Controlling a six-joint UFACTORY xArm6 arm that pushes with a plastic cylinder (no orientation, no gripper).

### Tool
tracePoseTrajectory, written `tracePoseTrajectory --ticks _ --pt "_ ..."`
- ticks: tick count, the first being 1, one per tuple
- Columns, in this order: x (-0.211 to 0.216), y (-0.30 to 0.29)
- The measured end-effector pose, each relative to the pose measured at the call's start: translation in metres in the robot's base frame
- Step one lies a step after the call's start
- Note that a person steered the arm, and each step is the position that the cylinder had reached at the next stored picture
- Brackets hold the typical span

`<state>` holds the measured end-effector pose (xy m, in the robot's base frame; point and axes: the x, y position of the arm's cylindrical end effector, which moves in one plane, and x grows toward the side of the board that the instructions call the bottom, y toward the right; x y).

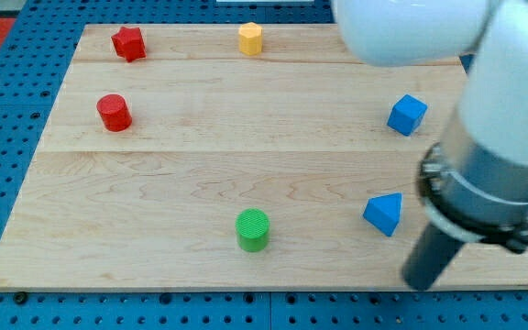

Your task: Slide the blue triangle towards the center

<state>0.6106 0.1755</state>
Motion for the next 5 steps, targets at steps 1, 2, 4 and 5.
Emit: tracePoseTrajectory --ticks 1,2,4,5 --pt "-0.012 0.070" --pt "-0.011 0.074" --pt "-0.012 -0.005" --pt "-0.015 -0.020"
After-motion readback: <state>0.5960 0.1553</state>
